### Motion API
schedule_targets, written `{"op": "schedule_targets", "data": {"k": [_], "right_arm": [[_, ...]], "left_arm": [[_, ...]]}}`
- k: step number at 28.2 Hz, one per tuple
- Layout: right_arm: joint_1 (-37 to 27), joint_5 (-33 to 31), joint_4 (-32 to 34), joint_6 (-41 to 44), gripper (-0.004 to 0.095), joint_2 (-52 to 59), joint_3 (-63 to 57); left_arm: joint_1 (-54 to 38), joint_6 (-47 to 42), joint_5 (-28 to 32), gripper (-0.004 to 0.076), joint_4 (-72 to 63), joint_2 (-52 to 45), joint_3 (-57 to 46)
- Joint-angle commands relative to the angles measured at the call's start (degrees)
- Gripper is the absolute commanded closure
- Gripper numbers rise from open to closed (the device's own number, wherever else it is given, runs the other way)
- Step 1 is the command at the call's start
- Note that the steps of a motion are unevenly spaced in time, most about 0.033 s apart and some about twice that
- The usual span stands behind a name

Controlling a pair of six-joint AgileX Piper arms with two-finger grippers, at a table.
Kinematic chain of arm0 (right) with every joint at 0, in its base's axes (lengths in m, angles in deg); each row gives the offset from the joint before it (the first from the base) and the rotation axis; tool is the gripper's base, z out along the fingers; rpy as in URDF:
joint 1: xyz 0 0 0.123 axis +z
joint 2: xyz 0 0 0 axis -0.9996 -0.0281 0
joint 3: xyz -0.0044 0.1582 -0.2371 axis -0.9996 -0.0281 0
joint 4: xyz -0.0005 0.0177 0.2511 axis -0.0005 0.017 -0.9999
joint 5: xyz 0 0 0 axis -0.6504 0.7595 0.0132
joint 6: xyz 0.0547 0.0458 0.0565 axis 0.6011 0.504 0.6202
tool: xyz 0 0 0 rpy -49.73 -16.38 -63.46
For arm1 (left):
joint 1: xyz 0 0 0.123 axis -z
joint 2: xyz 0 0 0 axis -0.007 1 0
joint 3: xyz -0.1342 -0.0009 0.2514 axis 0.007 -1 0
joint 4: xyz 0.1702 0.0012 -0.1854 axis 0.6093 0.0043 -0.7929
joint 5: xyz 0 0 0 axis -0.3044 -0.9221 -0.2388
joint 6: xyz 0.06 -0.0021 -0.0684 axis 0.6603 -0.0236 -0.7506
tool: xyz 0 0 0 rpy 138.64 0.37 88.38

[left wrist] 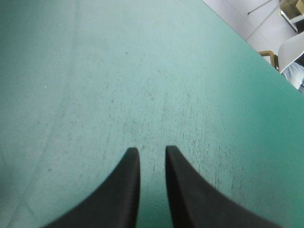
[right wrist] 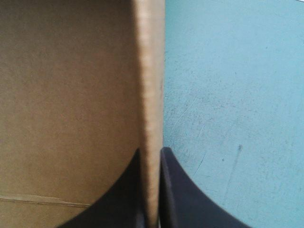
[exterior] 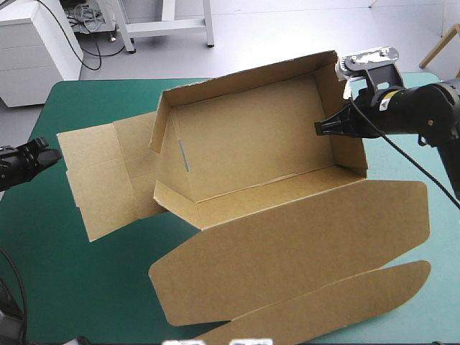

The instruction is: Fold the box

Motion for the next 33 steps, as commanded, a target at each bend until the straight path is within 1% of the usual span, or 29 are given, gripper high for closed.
{"op": "schedule_targets", "data": {"k": [1,3,5,6,7,10,13,16,20,22,24,26,27,30,33], "right_arm": [[-0.41,3.05,-1.59,-0.72,0.0927,2.41,1.80],[-0.41,3.29,-1.59,-2.09,0.0927,2.41,1.80],[-0.41,3.55,-1.94,-2.07,0.0927,2.12,1.80],[-0.41,3.81,-2.25,-2.07,0.0927,2.00,1.80],[-0.41,4.31,-2.91,-2.07,0.0927,2.00,1.80],[-0.41,6.63,-6.03,-3.73,0.0927,2.00,1.80],[-0.41,8.67,-9.74,-5.33,0.0927,1.87,1.80],[-0.41,9.85,-13.67,-6.70,0.0927,1.37,1.80],[-0.41,10.45,-18.30,-8.36,0.0927,0.36,1.80],[-0.41,10.93,-18.92,-8.36,0.0927,-0.44,1.80],[-0.41,11.82,-18.56,-8.36,0.0927,-1.47,1.80],[-0.41,13.03,-18.30,-8.36,0.0927,-2.63,1.80],[-0.41,13.81,-18.30,-8.09,0.0927,-3.68,1.80],[-0.41,15.48,-18.43,-7.67,0.0927,-5.48,1.80],[-0.41,16.38,-18.32,-6.97,0.0927,-6.42,1.80]], "left_arm": [[0.13,0.29,-0.33,0.0382,-2.56,-2.21,1.55],[0.13,0.33,-0.22,0.0227,-1.05,-2.21,1.55],[0.13,0.33,-0.65,0.0124,0.38,-2.21,1.55],[0.13,0.33,-1.36,0.0096,1.32,-2.21,1.55],[0.13,0.33,-1.53,0.0088,1.82,-2.21,1.55],[0.13,0.33,-1.53,0.0103,2.13,-2.21,1.55],[0.43,0.33,-3.74,0.0122,1.46,-2.21,1.55],[2.63,2.66,-3.97,0.0127,1.57,-2.21,1.55],[7.24,2.79,-3.23,0.0128,1.50,-2.21,1.55],[9.71,2.79,-3.51,0.0128,0.76,-2.21,1.55],[11.72,2.79,-5.27,0.0128,-0.71,-2.21,1.55],[13.03,4.73,-8.83,0.0128,-2.91,-2.21,1.55],[13.76,7.99,-12.93,0.0128,-6.19,-2.21,1.55],[13.76,9.53,-12.93,0.0128,-9.64,-3.47,1.55],[13.99,9.96,-12.93,0.0128,-9.91,-4.77,1.55]]}}
